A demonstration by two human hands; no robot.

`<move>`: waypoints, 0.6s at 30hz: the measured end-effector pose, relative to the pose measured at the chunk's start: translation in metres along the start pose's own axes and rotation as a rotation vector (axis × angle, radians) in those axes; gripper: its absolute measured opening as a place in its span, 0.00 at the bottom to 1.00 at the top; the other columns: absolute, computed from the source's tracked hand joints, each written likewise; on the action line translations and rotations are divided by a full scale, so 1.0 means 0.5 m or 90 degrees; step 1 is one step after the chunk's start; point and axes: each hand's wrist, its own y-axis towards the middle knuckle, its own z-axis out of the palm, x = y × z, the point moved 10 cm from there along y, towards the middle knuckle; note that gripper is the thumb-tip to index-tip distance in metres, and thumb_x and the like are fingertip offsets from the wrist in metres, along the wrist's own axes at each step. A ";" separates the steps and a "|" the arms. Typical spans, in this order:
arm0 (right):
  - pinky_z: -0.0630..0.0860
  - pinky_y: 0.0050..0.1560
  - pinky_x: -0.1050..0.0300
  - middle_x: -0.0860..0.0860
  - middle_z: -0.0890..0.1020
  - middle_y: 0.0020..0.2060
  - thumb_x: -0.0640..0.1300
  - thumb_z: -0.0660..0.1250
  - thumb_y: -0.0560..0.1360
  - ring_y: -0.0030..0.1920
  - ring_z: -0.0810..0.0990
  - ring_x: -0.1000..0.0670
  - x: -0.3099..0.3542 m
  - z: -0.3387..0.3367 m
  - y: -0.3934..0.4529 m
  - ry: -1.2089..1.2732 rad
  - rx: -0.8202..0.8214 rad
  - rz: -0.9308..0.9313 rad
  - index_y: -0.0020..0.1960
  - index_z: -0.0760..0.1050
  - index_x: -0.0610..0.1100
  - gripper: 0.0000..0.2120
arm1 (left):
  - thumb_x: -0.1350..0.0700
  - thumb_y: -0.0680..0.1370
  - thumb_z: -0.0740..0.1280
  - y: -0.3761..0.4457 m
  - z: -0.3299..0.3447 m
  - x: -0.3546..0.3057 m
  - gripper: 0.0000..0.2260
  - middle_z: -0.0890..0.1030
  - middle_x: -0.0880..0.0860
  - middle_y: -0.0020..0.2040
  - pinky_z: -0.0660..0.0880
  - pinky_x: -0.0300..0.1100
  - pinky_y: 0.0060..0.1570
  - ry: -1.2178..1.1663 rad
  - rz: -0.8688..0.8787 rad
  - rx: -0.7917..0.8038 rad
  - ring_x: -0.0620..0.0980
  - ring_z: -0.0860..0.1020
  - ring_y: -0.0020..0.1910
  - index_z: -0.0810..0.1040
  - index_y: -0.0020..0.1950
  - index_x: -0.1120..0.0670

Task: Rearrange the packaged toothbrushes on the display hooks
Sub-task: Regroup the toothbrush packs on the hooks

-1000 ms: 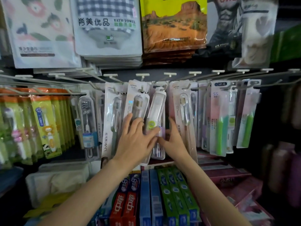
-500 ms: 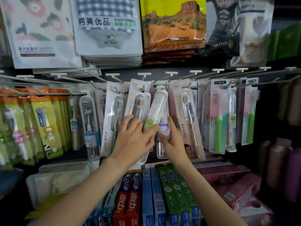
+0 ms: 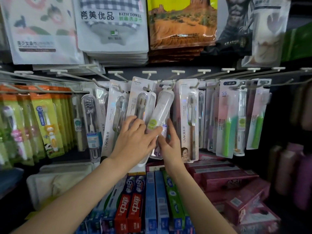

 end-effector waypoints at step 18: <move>0.69 0.66 0.54 0.53 0.72 0.67 0.37 0.62 0.78 0.65 0.72 0.56 -0.014 0.004 0.000 0.157 0.000 0.014 0.70 0.63 0.53 0.24 | 0.54 0.77 0.57 -0.011 0.011 0.022 0.13 0.78 0.54 0.36 0.65 0.52 0.60 0.045 0.010 0.003 0.55 0.77 0.44 0.77 0.57 0.49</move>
